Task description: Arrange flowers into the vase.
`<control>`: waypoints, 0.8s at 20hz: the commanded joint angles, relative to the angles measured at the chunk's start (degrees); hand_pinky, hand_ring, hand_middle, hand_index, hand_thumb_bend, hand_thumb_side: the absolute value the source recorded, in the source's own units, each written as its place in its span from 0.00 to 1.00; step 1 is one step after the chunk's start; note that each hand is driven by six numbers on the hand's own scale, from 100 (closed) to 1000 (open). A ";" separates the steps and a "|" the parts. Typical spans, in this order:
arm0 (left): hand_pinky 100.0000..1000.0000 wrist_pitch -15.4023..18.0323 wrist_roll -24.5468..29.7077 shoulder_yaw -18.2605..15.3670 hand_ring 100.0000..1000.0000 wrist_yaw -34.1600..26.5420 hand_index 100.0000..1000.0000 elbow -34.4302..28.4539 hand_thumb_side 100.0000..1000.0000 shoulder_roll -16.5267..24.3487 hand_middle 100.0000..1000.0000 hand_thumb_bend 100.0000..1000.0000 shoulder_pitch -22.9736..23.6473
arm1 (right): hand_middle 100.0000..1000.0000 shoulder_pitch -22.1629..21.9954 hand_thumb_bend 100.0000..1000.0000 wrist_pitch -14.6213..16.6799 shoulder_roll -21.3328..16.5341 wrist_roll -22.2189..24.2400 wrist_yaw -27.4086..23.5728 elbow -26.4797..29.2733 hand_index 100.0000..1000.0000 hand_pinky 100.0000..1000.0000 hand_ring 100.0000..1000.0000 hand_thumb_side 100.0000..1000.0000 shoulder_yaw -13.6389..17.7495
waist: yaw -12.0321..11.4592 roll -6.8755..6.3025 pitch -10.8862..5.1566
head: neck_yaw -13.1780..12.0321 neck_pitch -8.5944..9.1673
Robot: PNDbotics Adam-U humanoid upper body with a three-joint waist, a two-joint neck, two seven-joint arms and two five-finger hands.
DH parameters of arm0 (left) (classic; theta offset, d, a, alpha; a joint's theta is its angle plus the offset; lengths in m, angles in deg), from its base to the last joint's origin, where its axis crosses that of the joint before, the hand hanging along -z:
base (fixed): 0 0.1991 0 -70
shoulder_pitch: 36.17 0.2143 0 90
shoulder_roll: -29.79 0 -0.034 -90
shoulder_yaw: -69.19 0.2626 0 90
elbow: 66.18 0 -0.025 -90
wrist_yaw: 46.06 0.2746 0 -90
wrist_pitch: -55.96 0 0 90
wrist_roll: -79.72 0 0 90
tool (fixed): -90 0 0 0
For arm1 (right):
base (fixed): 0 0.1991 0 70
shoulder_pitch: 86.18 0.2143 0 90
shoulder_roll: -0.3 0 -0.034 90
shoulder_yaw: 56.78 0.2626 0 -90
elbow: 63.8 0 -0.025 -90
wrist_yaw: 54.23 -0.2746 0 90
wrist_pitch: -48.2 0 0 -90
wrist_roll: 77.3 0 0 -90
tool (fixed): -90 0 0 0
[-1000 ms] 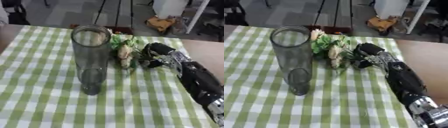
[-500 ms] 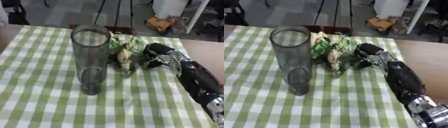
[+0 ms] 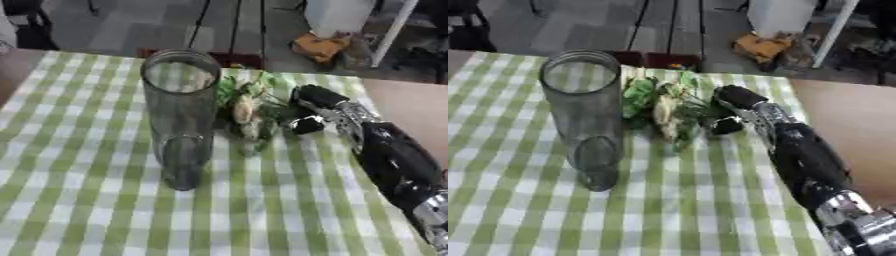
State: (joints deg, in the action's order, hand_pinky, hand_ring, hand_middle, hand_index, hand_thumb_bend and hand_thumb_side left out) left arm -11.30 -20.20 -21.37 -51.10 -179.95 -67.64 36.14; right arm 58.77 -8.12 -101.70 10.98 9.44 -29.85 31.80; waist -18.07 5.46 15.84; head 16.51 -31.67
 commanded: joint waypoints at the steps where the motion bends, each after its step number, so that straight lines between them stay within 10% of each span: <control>1: 0.48 -0.10 0.19 0.13 0.81 -0.01 0.95 -0.82 0.85 0.45 0.92 0.00 -0.53 | 0.00 0.92 0.06 0.57 -1.63 -0.60 -1.86 0.76 0.00 0.01 0.00 0.54 0.48 | 0.07 -0.37 -1.23 | 0.09 0.55; 16: 0.48 -0.31 0.33 0.12 0.81 0.13 0.95 -0.82 0.85 0.45 0.92 0.00 -0.45 | 0.00 0.04 0.07 0.63 -2.02 -2.92 -15.11 3.48 0.00 0.00 0.00 0.59 2.50 | 0.20 -0.34 -1.50 | -0.37 0.93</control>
State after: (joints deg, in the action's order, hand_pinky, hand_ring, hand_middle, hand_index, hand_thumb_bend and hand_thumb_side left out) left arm -11.51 -19.99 -21.37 -51.08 -179.95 -67.65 36.14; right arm 57.95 -7.03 -101.72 8.09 -3.49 -28.17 33.52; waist -17.99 5.44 15.71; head 16.23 -31.41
